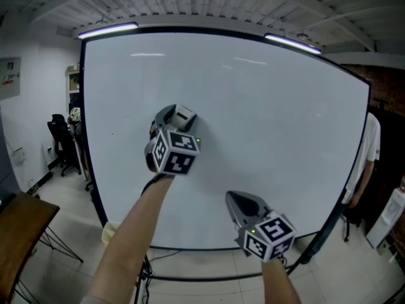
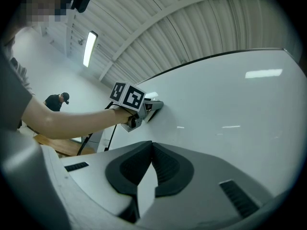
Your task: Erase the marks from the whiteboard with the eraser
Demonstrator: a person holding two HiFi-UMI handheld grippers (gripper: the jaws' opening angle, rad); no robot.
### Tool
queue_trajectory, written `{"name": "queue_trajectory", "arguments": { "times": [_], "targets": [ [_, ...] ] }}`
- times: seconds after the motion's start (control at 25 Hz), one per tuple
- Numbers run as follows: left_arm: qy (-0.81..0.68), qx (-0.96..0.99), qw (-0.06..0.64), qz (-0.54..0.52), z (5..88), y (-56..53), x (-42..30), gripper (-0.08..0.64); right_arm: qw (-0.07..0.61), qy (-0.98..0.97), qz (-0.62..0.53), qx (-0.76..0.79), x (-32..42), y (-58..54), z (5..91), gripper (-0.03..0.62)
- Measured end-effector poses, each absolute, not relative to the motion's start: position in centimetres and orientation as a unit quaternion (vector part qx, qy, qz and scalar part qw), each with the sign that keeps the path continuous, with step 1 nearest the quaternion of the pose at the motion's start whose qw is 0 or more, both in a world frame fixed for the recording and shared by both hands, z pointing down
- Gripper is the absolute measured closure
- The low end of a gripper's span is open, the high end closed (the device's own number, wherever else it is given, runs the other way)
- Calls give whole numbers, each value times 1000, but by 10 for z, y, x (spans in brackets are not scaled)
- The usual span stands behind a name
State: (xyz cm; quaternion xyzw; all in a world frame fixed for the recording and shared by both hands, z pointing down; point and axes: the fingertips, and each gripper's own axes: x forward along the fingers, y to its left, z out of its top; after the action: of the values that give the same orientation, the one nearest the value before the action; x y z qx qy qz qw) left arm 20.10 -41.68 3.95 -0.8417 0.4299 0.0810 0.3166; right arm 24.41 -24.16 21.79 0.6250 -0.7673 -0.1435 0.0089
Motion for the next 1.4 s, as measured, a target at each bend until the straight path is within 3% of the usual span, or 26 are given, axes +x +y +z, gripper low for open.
{"name": "queue_trajectory", "arguments": {
  "times": [0.32, 0.64, 1.4],
  "targets": [
    [458, -837, 286, 91, 52, -452, 129, 293, 15, -789, -135, 599, 202, -262, 221, 603],
    [469, -839, 251, 112, 60, -460, 125, 293, 16, -786, -132, 604, 201, -269, 227, 603],
    [413, -878, 227, 84, 85, -414, 211, 293, 6, -776, -129, 618, 247, -226, 227, 603]
  ]
}}
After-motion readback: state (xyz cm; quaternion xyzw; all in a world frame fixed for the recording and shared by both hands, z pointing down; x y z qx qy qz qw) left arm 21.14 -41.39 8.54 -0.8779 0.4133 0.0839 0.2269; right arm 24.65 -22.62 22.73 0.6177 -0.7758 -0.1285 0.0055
